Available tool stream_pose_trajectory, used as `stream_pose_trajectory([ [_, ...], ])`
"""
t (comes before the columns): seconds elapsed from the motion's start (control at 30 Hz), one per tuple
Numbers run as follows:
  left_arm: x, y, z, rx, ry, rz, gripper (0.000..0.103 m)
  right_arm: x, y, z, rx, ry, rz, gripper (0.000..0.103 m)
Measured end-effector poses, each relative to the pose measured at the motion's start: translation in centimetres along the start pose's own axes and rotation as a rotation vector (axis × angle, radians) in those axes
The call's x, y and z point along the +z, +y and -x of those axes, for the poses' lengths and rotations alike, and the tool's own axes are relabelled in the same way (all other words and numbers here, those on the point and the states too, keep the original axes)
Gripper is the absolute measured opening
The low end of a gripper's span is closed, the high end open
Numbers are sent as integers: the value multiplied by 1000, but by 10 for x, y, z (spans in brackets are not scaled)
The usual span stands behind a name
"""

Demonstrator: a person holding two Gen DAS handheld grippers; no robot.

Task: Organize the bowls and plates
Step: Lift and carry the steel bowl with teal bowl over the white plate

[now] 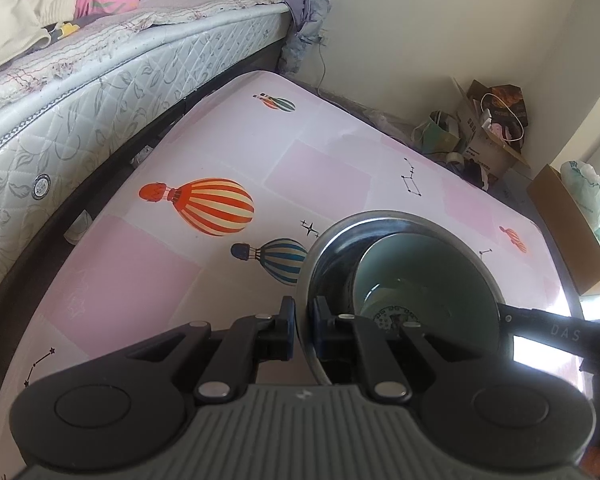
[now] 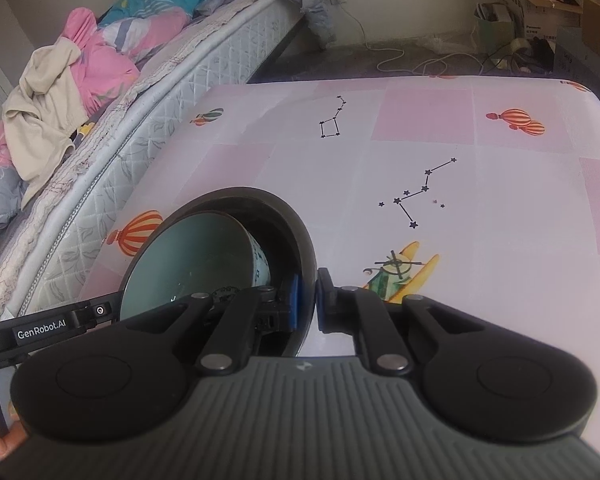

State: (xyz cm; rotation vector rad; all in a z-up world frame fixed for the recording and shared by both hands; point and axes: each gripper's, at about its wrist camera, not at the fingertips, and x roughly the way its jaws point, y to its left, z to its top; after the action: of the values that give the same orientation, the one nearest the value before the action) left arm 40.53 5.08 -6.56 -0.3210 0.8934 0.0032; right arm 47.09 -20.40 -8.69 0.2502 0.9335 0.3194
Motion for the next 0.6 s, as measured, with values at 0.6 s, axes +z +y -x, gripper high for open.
stream_pose_trajectory([
  [0.6, -3, -1, 19, -14, -15, 6, 10, -1, 2, 15, 2, -9, -1, 8],
])
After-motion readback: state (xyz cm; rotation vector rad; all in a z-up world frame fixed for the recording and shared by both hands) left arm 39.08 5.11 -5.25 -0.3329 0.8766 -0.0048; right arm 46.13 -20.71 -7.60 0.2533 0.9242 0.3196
